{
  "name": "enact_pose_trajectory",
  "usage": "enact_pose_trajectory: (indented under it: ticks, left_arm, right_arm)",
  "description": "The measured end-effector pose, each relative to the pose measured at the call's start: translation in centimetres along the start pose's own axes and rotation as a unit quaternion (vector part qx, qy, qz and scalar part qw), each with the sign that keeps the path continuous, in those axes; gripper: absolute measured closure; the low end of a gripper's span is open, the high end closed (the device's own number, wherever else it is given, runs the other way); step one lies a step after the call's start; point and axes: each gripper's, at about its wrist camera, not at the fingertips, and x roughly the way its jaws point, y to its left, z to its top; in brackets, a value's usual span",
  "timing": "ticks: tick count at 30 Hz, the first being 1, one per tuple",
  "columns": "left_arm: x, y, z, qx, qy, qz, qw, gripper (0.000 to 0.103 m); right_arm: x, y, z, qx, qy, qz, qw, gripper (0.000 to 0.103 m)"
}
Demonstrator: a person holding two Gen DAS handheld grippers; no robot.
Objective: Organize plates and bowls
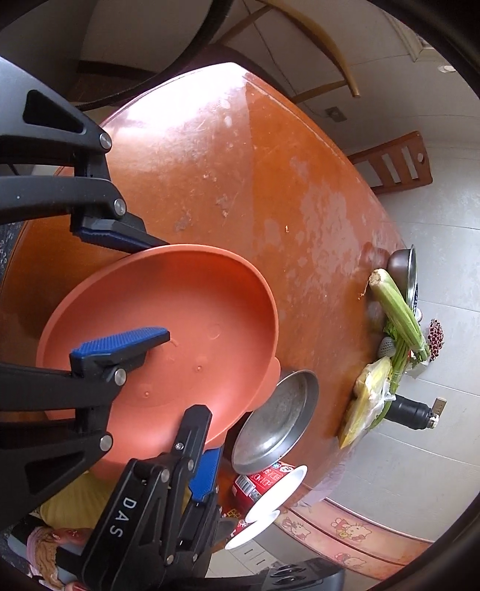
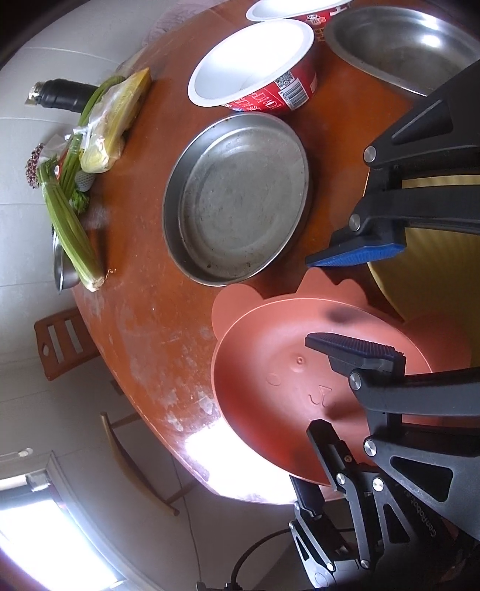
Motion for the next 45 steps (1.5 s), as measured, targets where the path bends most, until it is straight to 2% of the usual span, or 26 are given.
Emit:
enact_pose_trajectory:
  ticks: [10,23,31,45]
  left_arm:
    - [-1.0,1.1,1.4,-0.005,-0.023,0.013,0.9996,0.063]
    - [-1.4,2.8,4.7,-0.003,-0.052,0.025,0.9983,0.063]
    - [0.4,3.6,5.8,0.0,-0.045,0.033,0.9984,0.063]
    - [3.8,4.5,7.4,-0.001,-0.024,0.021,0.9995,0.063]
  right_arm:
    - [-1.2,1.2,0.8,-0.003,-0.013,0.007,1.0,0.067]
    - [-1.4,2.1,3.7,0.033,-0.026,0.02,0.999,0.066]
    - [0.3,2.8,4.2,0.038,-0.013,0.014,0.999,0.066]
    - [2.6,2.0,4.5,0.059,0.01,0.014,0.998,0.066]
